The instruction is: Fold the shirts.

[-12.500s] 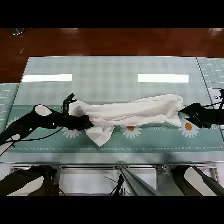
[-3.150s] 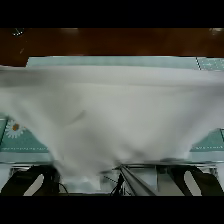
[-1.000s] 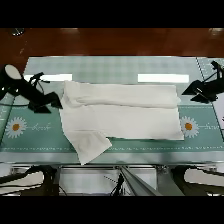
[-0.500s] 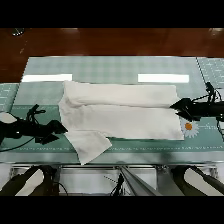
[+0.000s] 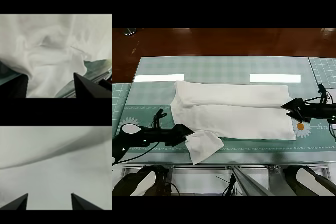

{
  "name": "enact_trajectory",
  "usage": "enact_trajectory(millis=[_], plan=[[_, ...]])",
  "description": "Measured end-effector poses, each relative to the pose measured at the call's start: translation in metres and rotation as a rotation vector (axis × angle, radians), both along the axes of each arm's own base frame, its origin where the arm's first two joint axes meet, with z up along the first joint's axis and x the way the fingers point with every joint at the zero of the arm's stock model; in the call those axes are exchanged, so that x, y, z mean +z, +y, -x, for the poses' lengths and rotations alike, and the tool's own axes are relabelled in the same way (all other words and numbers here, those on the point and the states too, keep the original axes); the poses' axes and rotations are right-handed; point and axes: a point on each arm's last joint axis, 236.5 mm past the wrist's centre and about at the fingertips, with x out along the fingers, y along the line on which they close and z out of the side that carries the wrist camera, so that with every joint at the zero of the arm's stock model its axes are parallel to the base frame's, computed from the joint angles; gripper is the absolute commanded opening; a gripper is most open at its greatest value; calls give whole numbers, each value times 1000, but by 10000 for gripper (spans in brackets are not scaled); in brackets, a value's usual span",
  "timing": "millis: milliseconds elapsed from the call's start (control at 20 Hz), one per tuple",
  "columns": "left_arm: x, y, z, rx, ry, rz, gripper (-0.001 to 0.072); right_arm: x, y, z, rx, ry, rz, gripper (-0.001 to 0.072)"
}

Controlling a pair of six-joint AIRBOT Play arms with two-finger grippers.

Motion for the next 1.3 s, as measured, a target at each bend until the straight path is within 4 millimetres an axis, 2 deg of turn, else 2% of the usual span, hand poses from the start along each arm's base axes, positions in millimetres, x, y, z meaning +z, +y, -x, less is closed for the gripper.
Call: enact_trajectory(millis=[50, 100, 200, 300, 400, 500, 750, 1000, 1050, 1100, 1150, 1300], plan=[[-3, -2, 1, -18, -13, -11, 64, -1, -10, 4, -14, 13, 9, 623], [-8, 1, 2, -38, -30, -43, 30, -4, -23, 10, -39, 35, 23, 623], [-9, -3, 4, -60, -39, -43, 30, -14, -48, 31, -73, 111, 57, 623], [-7, -7, 5, -70, -43, -33, 30, -28, -64, 57, -103, 215, 89, 623], [-6, -9, 6, -75, -46, -24, 30, -41, -70, 80, -120, 302, 105, 623], [-5, -11, 6, -78, -48, -18, 30, -50, -72, 94, -129, 357, 113, 623], [-4, -12, 6, -81, -49, -11, 30, -65, -59, 106, -75, 431, 107, 623], [-4, -13, 6, -82, -50, -11, 30, -68, -28, 90, -4, 401, 34, 622], [-4, -13, 6, -82, -50, -11, 30, -68, -24, 83, -2, 378, 24, 592], [-3, -13, 6, -83, -51, -11, 30, -67, -22, 77, -2, 358, 21, 383], [-1, -12, 3, -82, -57, -9, 30, -67, -23, 72, 2, 338, 28, 15], [15, -8, -15, -74, -96, 4, 30, -55, -19, 63, 45, 296, 11, 22]])
